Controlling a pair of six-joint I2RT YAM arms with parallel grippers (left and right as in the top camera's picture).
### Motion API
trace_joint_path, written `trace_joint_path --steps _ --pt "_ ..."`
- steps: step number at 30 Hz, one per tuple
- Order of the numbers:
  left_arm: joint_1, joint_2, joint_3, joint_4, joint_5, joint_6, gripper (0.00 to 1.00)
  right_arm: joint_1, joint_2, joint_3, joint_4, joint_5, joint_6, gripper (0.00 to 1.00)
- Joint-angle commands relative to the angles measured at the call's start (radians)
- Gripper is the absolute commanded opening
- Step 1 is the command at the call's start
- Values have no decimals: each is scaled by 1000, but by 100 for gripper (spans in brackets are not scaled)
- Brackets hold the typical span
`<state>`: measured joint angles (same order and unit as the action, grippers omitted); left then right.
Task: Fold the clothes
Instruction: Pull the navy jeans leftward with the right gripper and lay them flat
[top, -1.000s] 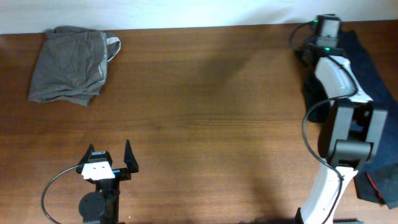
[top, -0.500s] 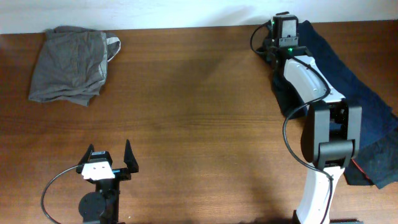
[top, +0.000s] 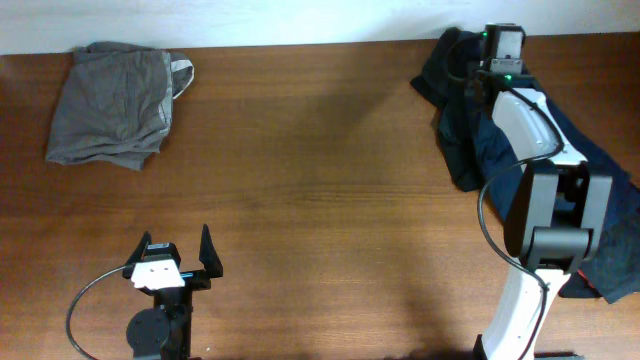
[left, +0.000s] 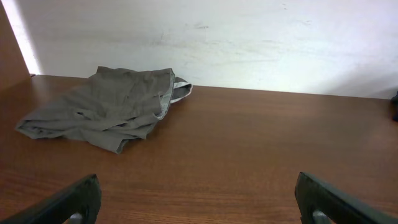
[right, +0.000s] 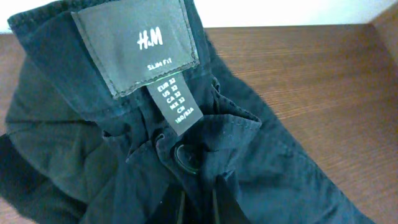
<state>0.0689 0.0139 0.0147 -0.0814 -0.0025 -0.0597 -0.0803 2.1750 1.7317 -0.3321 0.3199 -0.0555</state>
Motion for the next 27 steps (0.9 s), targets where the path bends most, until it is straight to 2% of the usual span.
trace_joint_path --steps 1,8,15,20,27 --pt "3 -7 -5 -2 14 16 99 14 -84 19 18 -15 50 4" --pt "3 -7 -5 -2 14 16 99 108 -206 19 27 -29 49 4" --pt "3 -7 -5 -2 14 16 99 246 -289 19 -43 -62 50 4" --pt "3 -7 -5 -2 14 16 99 335 -269 19 -161 -252 51 4" --pt "3 -7 -5 -2 14 16 99 452 -168 18 -208 -534 206 4"
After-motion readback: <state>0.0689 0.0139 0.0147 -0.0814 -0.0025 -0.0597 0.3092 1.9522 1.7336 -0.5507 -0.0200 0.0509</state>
